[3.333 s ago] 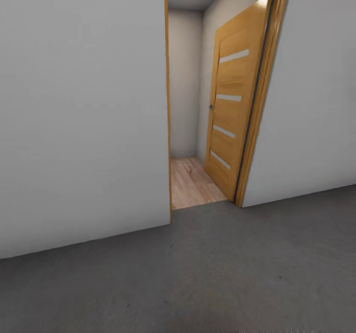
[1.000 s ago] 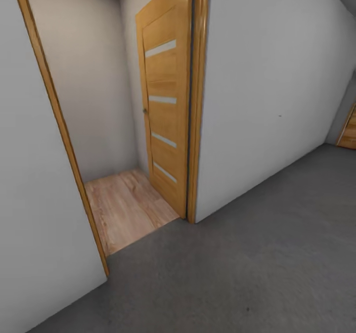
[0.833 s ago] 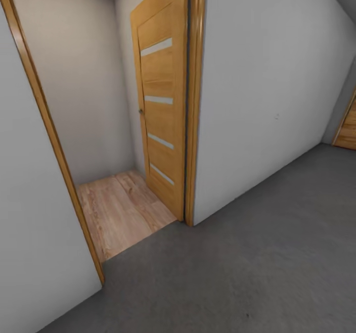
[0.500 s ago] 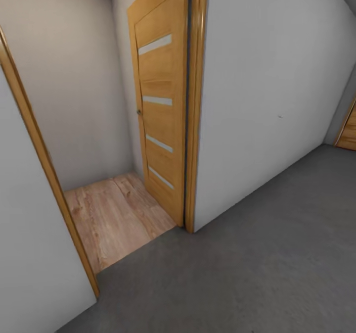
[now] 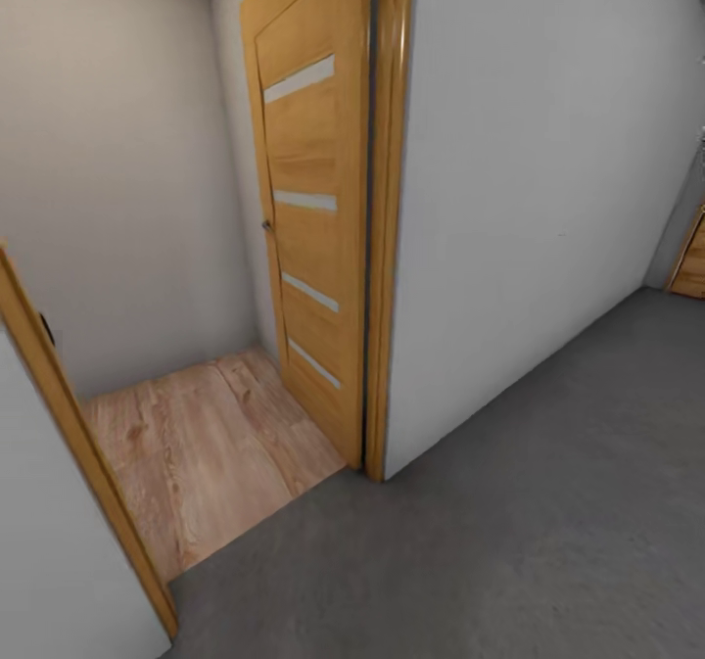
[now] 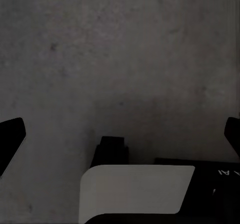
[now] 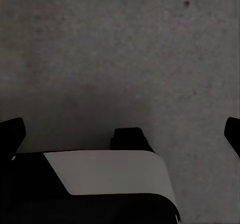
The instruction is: Move the two storage containers from the living room to the garage. In the garage, place one container on the floor and stack the other container on top of it (either order is fine).
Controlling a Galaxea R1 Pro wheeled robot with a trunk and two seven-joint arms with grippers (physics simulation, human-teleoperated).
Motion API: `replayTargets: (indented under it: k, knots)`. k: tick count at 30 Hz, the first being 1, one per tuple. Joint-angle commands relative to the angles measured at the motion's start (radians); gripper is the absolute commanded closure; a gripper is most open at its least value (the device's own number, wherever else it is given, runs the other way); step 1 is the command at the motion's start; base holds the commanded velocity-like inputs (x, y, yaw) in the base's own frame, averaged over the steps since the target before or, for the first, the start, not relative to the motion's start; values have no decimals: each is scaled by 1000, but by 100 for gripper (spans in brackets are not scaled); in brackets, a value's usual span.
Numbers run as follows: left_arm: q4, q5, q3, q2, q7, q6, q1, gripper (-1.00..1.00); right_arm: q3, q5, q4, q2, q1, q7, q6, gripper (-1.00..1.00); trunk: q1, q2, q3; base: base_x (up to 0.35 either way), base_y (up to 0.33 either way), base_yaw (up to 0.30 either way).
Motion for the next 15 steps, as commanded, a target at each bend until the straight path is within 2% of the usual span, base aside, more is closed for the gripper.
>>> replayTargets:
  k: [1,5,15]
  knots:
    - [0,5,-1,0,3,4,-1,-100,8,-10,3,1,-1,0,-6,-100,0,0,-1,317,0,-120]
    - [0,5,-1,0,3,4,0,-100,8,-10,3,1,-1,0,-5,-100,0,0,-1,317,0,-85]
    - [-1,5,-1,0,3,4,0,-100,8,-10,3,1,-1,1,-11,-100,0,0,-1,317,0,-6]
